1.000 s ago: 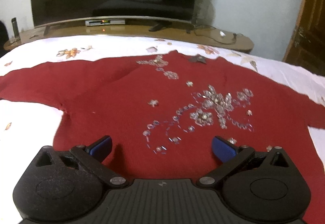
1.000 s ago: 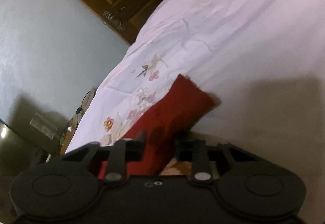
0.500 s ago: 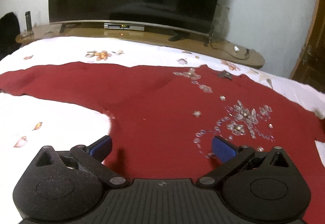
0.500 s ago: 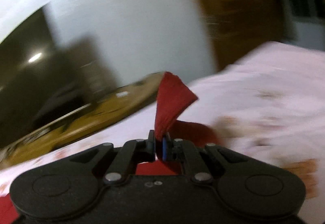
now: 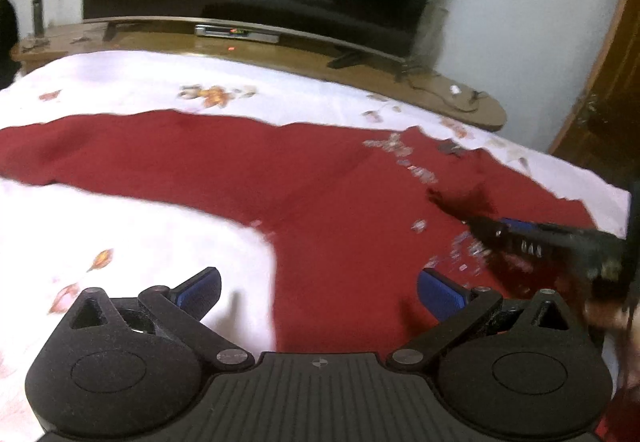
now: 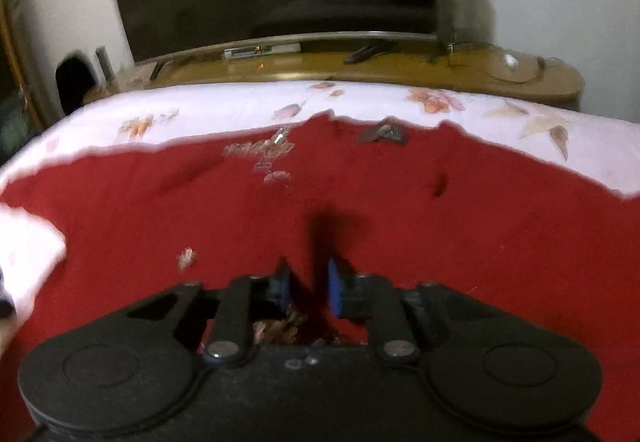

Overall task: Fold small clothes
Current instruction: 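Grasp a sweater sleeve with the right tool and fold it across the body, then open the right tool to release the sleeve on the body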

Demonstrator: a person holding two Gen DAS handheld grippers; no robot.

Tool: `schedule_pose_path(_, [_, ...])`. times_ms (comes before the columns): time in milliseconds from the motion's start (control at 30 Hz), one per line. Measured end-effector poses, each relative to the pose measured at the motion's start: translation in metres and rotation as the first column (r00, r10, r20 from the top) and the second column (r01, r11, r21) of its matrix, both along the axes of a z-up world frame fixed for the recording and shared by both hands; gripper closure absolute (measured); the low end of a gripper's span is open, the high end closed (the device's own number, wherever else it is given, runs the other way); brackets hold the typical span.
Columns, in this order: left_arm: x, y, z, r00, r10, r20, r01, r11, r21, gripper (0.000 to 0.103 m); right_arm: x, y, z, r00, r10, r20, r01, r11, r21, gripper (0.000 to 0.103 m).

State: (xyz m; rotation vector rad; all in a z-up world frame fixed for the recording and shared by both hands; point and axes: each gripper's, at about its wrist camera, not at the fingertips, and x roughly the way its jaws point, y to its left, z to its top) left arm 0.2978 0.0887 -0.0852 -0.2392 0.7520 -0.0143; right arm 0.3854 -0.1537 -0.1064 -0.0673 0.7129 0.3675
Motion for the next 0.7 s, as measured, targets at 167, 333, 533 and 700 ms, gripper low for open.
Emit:
schedule_pose_path(167, [0.043, -0.037, -0.001, 0.993, -0.116, 0.029, 0.119, 0.982, -0.148, 0.000, -0.041, -0.048, 0.034, 0.987, -0.094, 0.129, 0.084, 0.993, 0.077, 0.060])
schedule_pose_path(333, [0.096, -0.086, -0.021, 0.983, -0.183, -0.035, 0.166, 0.947, -0.274, 0.026, -0.067, -0.121, 0.042, 0.964, -0.243, 0.113, 0.231, 0.967, 0.110, 0.060])
schedule_pose_path(533, [0.126, -0.111, -0.043, 0.982, -0.156, -0.103, 0.118, 0.945, -0.304, 0.047, -0.097, -0.186, 0.029, 0.920, -0.384, 0.074, 0.371, 0.917, 0.145, 0.060])
schedule_pose_path(700, [0.141, -0.101, -0.055, 0.985, -0.119, -0.123, 0.068, 0.933, -0.353, 0.099, -0.100, -0.219, 0.013, 0.889, -0.457, 0.017, 0.444, 0.872, 0.207, 0.060])
